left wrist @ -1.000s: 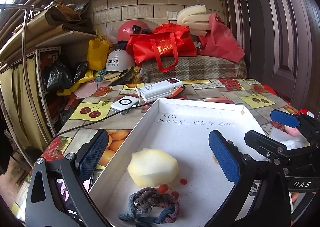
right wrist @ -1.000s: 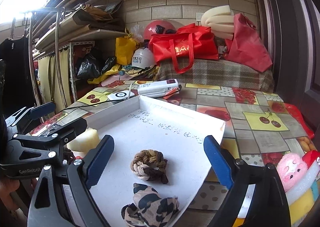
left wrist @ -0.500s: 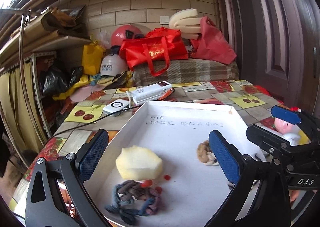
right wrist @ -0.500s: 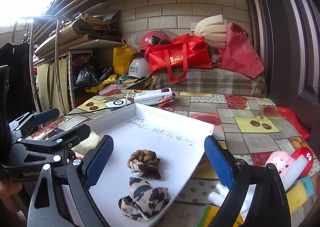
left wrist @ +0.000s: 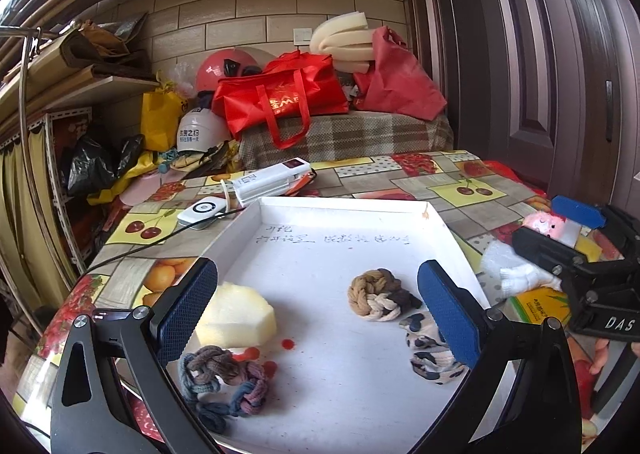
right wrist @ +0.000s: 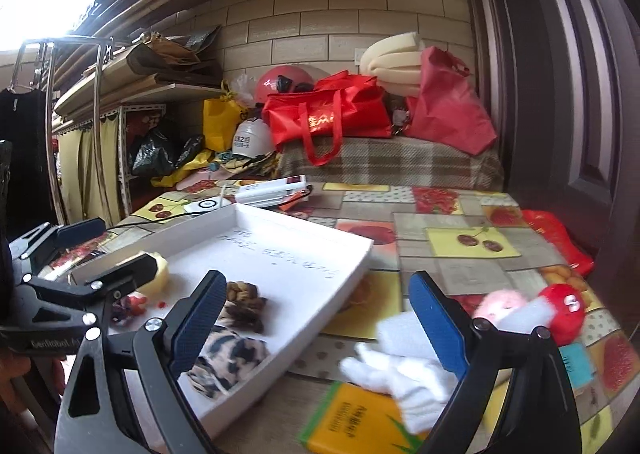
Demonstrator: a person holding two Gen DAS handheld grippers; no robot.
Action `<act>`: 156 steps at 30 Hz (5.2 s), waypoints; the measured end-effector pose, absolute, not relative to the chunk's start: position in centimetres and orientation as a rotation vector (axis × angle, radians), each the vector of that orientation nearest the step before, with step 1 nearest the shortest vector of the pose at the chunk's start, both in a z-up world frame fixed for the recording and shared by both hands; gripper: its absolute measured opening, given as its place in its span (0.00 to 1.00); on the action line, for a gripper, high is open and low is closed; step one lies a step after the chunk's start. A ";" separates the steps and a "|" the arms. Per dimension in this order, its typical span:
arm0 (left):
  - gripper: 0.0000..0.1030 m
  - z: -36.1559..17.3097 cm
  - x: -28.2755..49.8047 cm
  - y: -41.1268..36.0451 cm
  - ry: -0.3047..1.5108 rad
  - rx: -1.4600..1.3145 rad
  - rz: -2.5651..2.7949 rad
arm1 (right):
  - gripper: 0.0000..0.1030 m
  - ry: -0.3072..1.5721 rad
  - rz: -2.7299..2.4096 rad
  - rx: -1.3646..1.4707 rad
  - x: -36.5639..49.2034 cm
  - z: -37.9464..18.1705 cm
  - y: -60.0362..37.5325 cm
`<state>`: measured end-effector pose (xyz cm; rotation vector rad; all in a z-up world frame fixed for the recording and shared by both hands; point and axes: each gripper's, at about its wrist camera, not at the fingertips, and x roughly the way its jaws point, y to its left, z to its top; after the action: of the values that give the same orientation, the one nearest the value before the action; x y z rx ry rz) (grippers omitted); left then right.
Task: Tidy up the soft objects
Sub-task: 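Move both open tools back toward the remaining items on the table, then grasp the yellow tissue pack with the left tool while the right tool grasps the yellow sponge, then carry the tissue pack with the left tool while the right tool carries the sponge toward the box, then open both tools to drop the tissue pack and sponge into the box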
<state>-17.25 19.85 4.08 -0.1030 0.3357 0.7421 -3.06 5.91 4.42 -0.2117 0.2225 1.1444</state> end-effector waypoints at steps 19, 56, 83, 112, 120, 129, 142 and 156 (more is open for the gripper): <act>0.98 2.8 -7.9 11.2 0.557 -0.096 0.404 | 0.90 0.286 0.818 -0.117 8.1 5.0 -5.2; 0.77 2.1 -4.2 7.8 0.584 -0.087 0.377 | 0.46 0.411 1.007 -0.291 7.2 3.3 -5.3; 0.78 4.0 -9.2 8.4 0.347 -0.086 0.463 | 0.46 0.264 0.986 -0.107 4.7 4.9 -5.4; 0.78 3.6 -15.0 15.1 0.335 -0.111 0.602 | 0.46 0.226 1.129 -0.214 -1.8 4.3 0.7; 0.78 3.6 -15.8 15.8 0.316 -0.123 0.627 | 0.46 0.220 1.155 -0.229 -2.9 4.3 2.1; 0.78 3.6 -15.9 16.0 0.315 -0.124 0.629 | 0.47 0.224 1.168 -0.226 -3.5 4.2 3.1; 0.78 3.6 -16.8 18.1 0.315 -0.134 0.687 | 0.47 0.232 1.193 -0.236 -4.3 4.1 4.7; 0.78 3.1 -18.1 22.3 0.333 -0.197 0.773 | 0.48 0.275 1.224 -0.232 -5.1 3.9 7.8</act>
<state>-18.14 22.29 3.14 -0.1970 0.3328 0.7729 -5.10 7.76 3.91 -0.2317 0.2755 1.2242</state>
